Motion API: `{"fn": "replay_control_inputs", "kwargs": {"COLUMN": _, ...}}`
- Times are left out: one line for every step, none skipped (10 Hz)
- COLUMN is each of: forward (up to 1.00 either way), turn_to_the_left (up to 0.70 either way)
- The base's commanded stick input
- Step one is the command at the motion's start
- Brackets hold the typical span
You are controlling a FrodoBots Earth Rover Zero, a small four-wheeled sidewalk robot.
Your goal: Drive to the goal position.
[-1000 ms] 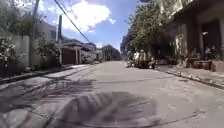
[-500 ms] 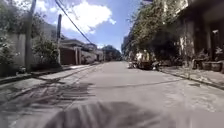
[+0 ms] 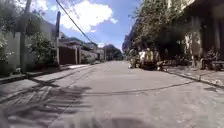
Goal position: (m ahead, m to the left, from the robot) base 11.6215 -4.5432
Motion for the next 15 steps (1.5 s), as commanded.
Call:
{"fn": "replay_control_inputs", "kwargs": {"forward": 0.85, "turn_to_the_left": 0.00}}
{"fn": "replay_control_inputs", "kwargs": {"forward": 0.85, "turn_to_the_left": 0.00}}
{"fn": "replay_control_inputs", "kwargs": {"forward": 0.85, "turn_to_the_left": 0.00}}
{"fn": "replay_control_inputs", "kwargs": {"forward": 0.85, "turn_to_the_left": 0.00}}
{"fn": "replay_control_inputs", "kwargs": {"forward": 0.85, "turn_to_the_left": 0.00}}
{"fn": "replay_control_inputs", "kwargs": {"forward": 0.85, "turn_to_the_left": 0.00}}
{"fn": "replay_control_inputs", "kwargs": {"forward": 0.85, "turn_to_the_left": 0.00}}
{"fn": "replay_control_inputs", "kwargs": {"forward": 0.85, "turn_to_the_left": 0.00}}
{"fn": "replay_control_inputs", "kwargs": {"forward": 0.85, "turn_to_the_left": 0.00}}
{"fn": "replay_control_inputs", "kwargs": {"forward": 0.85, "turn_to_the_left": 0.00}}
{"fn": "replay_control_inputs", "kwargs": {"forward": 0.85, "turn_to_the_left": 0.00}}
{"fn": "replay_control_inputs", "kwargs": {"forward": 0.85, "turn_to_the_left": 0.00}}
{"fn": "replay_control_inputs", "kwargs": {"forward": 0.85, "turn_to_the_left": -0.09}}
{"fn": "replay_control_inputs", "kwargs": {"forward": 0.85, "turn_to_the_left": -0.32}}
{"fn": "replay_control_inputs", "kwargs": {"forward": 0.85, "turn_to_the_left": -0.34}}
